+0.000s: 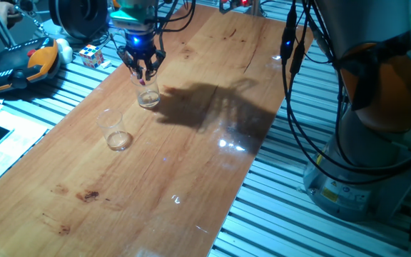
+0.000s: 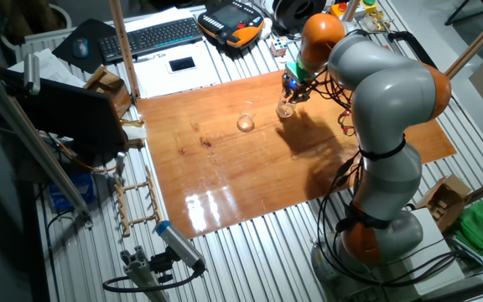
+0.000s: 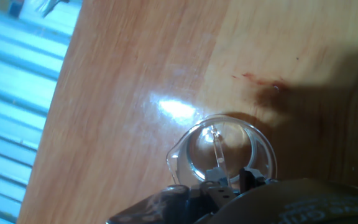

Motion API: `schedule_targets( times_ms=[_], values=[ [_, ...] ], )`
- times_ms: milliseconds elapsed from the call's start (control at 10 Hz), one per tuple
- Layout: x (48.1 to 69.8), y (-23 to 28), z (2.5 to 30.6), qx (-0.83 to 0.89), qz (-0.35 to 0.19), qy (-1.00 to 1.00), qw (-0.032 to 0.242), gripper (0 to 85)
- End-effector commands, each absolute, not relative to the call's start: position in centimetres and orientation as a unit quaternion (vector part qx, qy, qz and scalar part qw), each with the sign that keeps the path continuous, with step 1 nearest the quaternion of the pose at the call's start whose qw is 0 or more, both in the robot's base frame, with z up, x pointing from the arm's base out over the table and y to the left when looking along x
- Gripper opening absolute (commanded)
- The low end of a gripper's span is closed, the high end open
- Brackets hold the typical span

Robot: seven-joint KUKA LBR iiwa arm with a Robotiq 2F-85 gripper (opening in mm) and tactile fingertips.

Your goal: Transfer liquid using a dropper

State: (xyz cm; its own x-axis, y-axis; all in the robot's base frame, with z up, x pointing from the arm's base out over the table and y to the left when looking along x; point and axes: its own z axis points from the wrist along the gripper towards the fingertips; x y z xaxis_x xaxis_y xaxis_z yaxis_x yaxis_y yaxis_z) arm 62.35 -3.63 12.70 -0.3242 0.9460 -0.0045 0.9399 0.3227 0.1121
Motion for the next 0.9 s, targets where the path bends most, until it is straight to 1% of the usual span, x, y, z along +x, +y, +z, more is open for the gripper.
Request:
schedule_targets(
  times_ms=[0,800],
  values=[
    [62.34,-3.61,12.65,0.580,0.045,0.812,0.034,24.0],
    [62.23,-3.11,12.47,0.582,0.047,0.811,0.034,23.3]
  ],
)
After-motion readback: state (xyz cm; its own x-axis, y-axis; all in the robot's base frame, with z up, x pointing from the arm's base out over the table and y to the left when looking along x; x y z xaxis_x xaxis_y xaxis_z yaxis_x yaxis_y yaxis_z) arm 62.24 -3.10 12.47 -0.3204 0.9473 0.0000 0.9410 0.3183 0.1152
